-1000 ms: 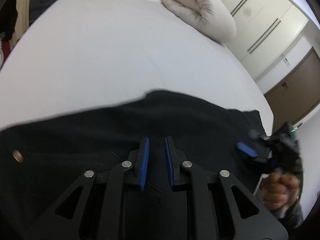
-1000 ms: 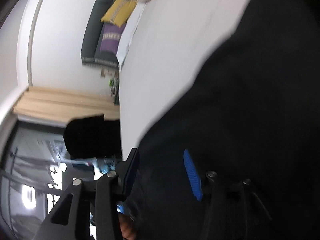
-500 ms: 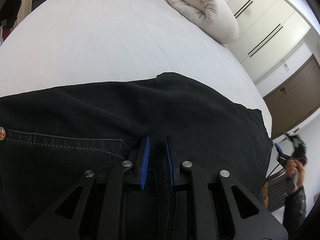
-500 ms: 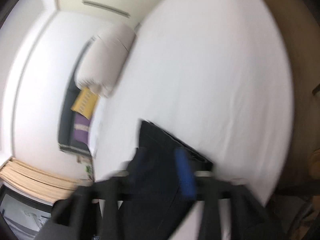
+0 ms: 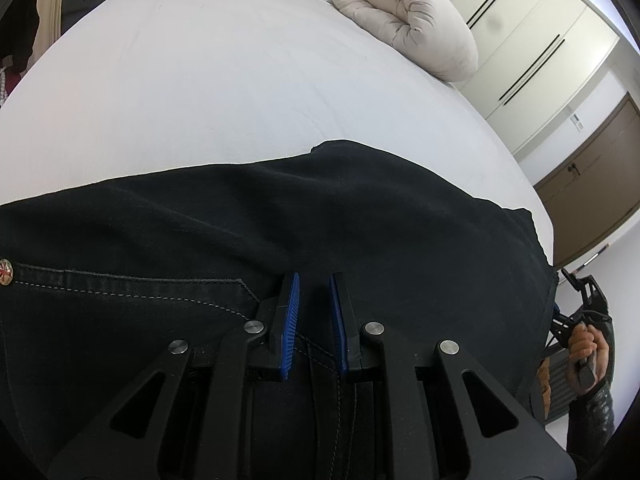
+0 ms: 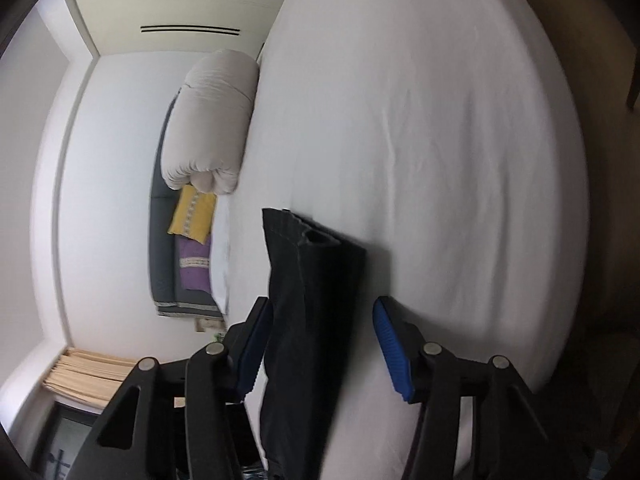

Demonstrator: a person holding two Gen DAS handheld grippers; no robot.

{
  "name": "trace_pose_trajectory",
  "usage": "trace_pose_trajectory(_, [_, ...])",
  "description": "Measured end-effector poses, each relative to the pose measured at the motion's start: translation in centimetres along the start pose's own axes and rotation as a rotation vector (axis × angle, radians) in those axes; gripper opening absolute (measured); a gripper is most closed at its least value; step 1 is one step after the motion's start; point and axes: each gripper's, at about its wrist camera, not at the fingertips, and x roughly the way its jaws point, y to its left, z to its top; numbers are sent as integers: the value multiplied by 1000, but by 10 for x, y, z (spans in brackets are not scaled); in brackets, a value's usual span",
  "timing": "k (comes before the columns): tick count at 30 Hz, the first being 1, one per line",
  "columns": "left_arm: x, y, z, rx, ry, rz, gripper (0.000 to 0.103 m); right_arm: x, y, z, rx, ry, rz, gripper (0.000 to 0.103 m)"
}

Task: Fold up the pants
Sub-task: 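Grasp the jeans' leg hem with the right gripper and lift it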

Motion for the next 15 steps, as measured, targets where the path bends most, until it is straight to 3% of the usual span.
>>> trace_pose_trajectory(6, [4,-2,-1,-7,-1,-8,15,19,-20,6,69,37,132,45])
trace_pose_trajectory(7, [4,-2,-1,-8,-2,-10,15,21,-24,7,75,41,140,39])
trace_pose_trajectory(9, [6,-3,-1,-10,-1,-13,15,17,-25,10,71,46,132,24])
trace_pose_trajectory(15, [12,-6,-1,-7,0,-8,15,24,-21,14,60,56,123,10])
